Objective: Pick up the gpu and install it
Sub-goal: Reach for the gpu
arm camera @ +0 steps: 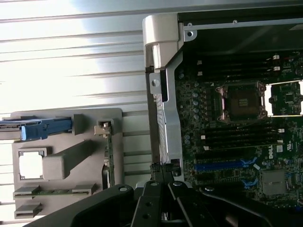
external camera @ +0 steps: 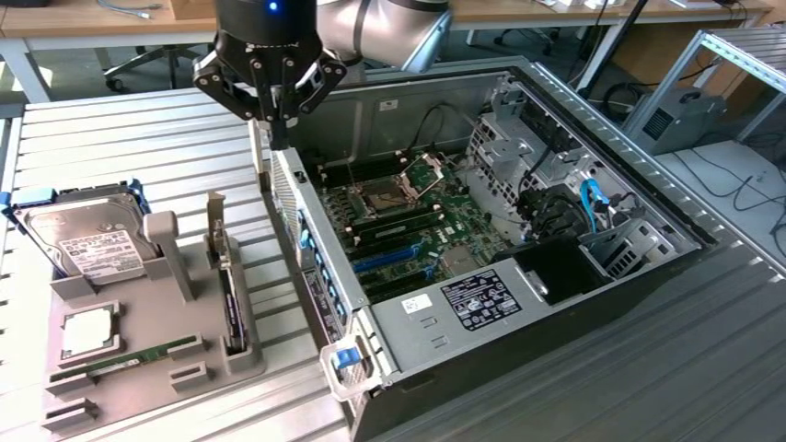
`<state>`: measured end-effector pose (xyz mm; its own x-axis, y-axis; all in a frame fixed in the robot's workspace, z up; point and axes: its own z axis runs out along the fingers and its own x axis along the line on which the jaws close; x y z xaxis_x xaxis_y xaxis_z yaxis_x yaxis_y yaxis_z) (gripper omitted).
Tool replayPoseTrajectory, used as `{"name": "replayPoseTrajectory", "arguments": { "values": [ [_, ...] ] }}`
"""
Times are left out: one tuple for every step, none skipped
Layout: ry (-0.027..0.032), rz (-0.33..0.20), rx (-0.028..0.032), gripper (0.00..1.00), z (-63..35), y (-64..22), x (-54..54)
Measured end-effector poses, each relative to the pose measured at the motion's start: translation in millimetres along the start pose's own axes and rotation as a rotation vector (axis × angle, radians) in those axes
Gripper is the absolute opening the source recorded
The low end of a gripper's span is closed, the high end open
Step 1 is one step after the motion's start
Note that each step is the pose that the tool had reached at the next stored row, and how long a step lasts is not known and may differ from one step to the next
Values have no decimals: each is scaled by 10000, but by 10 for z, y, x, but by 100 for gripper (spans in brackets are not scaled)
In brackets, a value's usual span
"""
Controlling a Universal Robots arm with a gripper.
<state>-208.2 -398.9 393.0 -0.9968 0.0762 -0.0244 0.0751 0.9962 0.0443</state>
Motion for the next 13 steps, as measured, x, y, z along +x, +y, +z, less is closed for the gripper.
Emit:
{"name": "replayPoseTrajectory", "arguments": {
  "values": [
    [0,-1,0,11,0,0,6],
    [0,-1,0,11,0,-1,12],
    [0,0,0,11,0,-1,18],
    [-1,0,0,11,0,-2,24],
    [0,0,-1,11,0,-2,30],
    [0,0,0,11,-1,-3,36],
    [0,0,0,11,-1,-3,42],
    [0,0,0,11,-1,-4,52],
    [0,0,0,11,-1,-5,59],
    [0,0,0,11,-2,-5,66],
    [0,-1,0,11,-2,-5,72],
    [0,-1,-1,11,-1,-6,79],
    [0,0,0,11,-2,-6,85]
  ]
}}
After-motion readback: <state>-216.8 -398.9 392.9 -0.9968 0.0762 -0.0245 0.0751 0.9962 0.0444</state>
